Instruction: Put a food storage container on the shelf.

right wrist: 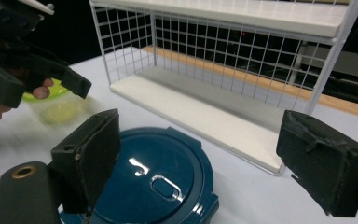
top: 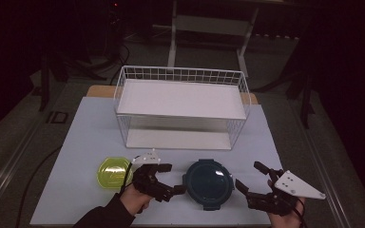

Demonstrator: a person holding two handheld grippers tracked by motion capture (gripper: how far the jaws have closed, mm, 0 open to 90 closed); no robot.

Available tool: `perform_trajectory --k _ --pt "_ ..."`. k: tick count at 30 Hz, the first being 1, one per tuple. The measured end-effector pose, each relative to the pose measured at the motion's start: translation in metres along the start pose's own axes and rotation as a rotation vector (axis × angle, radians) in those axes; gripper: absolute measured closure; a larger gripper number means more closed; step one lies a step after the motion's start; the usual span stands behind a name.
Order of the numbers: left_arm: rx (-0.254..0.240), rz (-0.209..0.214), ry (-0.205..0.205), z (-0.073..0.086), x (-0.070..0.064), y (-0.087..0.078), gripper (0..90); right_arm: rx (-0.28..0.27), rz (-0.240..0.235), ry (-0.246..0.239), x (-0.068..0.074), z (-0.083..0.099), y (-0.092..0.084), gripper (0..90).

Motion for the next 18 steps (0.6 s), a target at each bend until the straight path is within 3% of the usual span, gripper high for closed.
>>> perform_trajectory --k 2,8,18 --pt "0.020 0.003 -0.017 0.002 0.002 0.005 0.0 0.008 -0.010 -0.002 0.000 0.001 0.001 12.5" --pt "0.058 0.017 -0.066 0.005 0.007 0.016 0.0 0.038 0.025 -0.044 0.004 0.003 0.007 10.8" --pt "0.126 0.028 -0.131 0.009 0.010 0.031 0.0 0.033 -0.015 -0.004 0.008 0.002 0.010 10.8"
Point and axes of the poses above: each handheld gripper's, and its own axes: y roughly forward along the jaws, z roughly out of its underside, x roughly to its left, the point moved 5 cm from there along y, roughly forward along the jaws, and after that the axes turned 10 degrees about x, right-handed, at the moved point
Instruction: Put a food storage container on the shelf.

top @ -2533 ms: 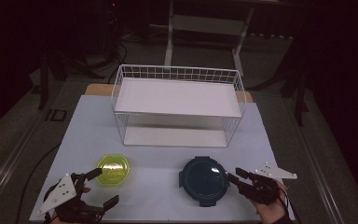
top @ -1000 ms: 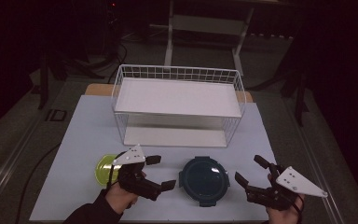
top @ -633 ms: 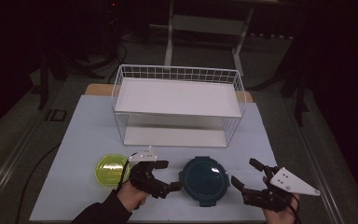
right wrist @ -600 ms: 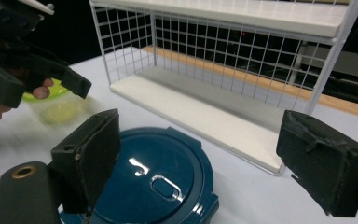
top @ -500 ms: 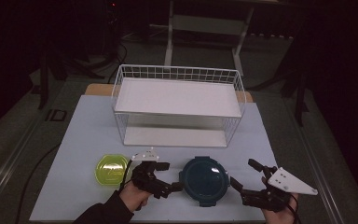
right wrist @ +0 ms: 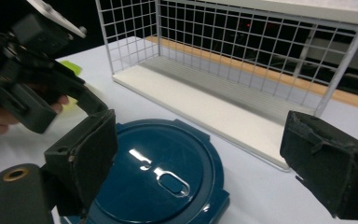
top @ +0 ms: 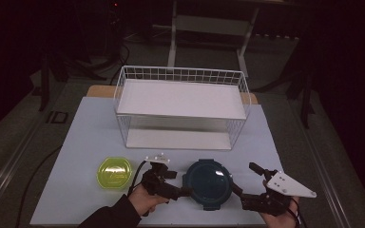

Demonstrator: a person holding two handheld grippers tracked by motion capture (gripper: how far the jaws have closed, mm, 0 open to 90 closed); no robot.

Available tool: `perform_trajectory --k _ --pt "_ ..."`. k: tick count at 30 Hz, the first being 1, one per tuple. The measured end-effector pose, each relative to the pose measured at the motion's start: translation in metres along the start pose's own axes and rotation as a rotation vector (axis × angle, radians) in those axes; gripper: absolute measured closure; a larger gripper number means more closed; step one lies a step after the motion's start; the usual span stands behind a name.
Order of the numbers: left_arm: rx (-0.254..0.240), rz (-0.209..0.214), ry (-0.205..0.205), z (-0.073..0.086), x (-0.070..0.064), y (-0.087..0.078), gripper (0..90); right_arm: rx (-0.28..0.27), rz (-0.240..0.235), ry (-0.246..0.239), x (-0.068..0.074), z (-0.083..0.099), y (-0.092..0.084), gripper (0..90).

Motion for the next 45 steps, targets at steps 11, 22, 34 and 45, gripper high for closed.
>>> perform_trajectory --k 11,22,34,45 --pt "0.029 0.064 -0.191 0.003 0.020 0.007 15.2 0.020 0.001 0.015 0.001 0.002 0.001 12.9" --pt "0.022 0.152 -0.320 0.004 0.033 0.012 33.4 0.042 0.008 0.020 0.001 0.004 0.003 13.2" --pt "0.057 0.232 -0.397 0.004 0.038 0.023 50.9 0.089 0.013 0.040 -0.002 0.011 0.005 16.9" --pt "0.042 0.180 -0.272 0.006 0.026 0.019 51.8 0.222 -0.070 0.174 -0.015 0.034 0.016 26.3"
Point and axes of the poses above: each handheld gripper's, and its own axes: y roughly forward along the jaws, z roughly out of its underside, x roughly to its left, the point moved 5 cm from there along y, roughly forward along the jaws, and after that the axes turned 10 degrees about x, right-handed, at the moved point
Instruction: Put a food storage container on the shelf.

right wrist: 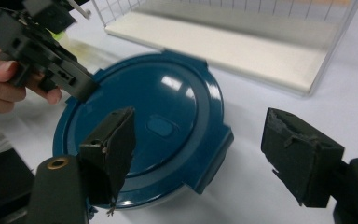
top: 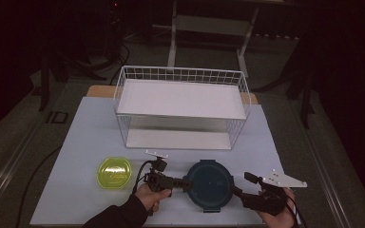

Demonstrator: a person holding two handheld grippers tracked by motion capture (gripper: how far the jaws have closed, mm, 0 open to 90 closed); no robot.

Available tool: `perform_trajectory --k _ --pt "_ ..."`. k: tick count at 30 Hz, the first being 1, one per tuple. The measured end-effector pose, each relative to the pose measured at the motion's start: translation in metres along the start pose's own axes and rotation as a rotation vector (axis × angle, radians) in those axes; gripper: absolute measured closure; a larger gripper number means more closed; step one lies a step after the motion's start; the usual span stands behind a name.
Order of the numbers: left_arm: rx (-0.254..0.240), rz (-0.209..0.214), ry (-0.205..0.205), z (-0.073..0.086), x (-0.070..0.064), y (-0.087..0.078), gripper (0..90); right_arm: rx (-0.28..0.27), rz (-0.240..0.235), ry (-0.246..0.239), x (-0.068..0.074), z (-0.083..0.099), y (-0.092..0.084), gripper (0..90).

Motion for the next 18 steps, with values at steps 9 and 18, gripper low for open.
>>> perform_trajectory --k 9,18 --pt "-0.006 -0.014 0.076 0.008 -0.005 -0.003 52.9 0.101 -0.104 0.112 -0.007 0.010 0.011 31.6" --pt "0.009 -0.014 0.179 0.017 -0.008 -0.006 53.9 0.155 -0.240 0.204 -0.012 0.016 0.017 46.9"
Point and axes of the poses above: each handheld gripper's, and its own axes: y roughly forward along the jaws, z roughly out of its underside, x roughly to its left, the point moved 5 cm from there along y, roughly forward along the jaws, and after that the axes turned 10 degrees about x, right-handed, at the moved point
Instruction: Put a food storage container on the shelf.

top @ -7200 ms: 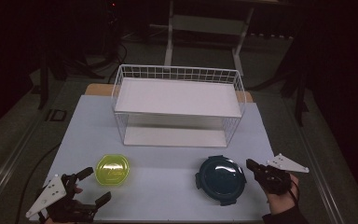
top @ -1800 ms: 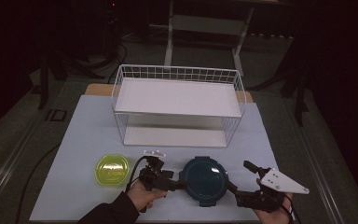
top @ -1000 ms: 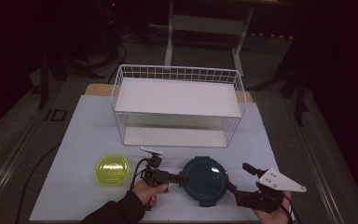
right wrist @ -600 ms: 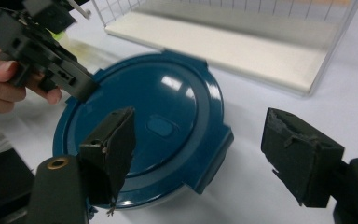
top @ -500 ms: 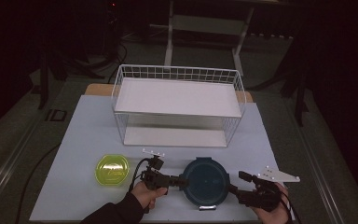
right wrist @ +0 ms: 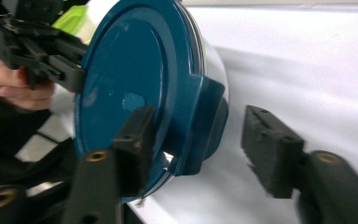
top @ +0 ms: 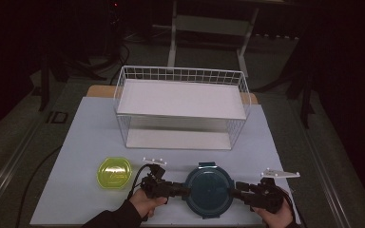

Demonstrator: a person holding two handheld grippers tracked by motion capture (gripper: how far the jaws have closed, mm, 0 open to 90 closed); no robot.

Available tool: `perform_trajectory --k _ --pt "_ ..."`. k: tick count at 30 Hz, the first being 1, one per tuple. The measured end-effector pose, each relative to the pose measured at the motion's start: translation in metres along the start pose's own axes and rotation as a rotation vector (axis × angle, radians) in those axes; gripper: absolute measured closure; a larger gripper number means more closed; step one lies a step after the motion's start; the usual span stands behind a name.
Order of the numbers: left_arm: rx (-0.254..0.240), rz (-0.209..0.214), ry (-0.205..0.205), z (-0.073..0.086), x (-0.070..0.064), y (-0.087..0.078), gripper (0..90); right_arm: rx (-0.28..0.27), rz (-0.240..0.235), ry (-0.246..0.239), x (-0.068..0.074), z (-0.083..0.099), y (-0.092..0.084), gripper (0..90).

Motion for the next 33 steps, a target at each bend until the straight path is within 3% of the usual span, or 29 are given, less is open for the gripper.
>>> perform_trajectory --k 2,8,11,18,22,26,29,33 --pt "0.002 -0.001 0.019 0.001 -0.001 0.000 54.0 0.017 -0.029 0.006 0.000 0.001 0.001 51.5" --pt "0.009 0.000 0.047 0.002 -0.002 0.000 54.2 0.051 -0.079 0.018 0.000 0.000 0.001 54.4" --pt "0.012 -0.004 0.070 0.002 -0.004 0.000 54.4 0.066 -0.122 0.049 -0.004 -0.001 0.000 54.6" --pt "0.008 -0.008 0.083 0.003 -0.006 0.000 54.5 0.087 -0.196 0.097 -0.010 0.001 0.005 49.2" --pt "0.008 -0.005 0.078 0.002 -0.005 0.000 54.6 0.094 -0.257 0.101 -0.012 0.002 0.005 56.2" --pt "-0.012 0.000 0.053 0.003 -0.005 0.000 54.9 0.080 -0.225 0.105 -0.010 0.003 0.004 56.4" --pt "-0.022 0.015 -0.003 0.002 -0.003 -0.001 56.7 0.078 -0.216 0.103 -0.006 0.004 0.003 56.7" --pt "-0.028 0.002 -0.004 0.001 -0.006 -0.003 57.2 0.079 -0.197 0.096 -0.003 0.003 0.002 56.8"
Point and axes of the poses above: each handheld gripper's, and its own axes: y roughly forward along the jaws, z roughly out of its underside, x roughly to its left, the point moved 5 cm from there along y, roughly forward along the jaws, and after that the axes turned 10 degrees about x, right-handed, at the moved point
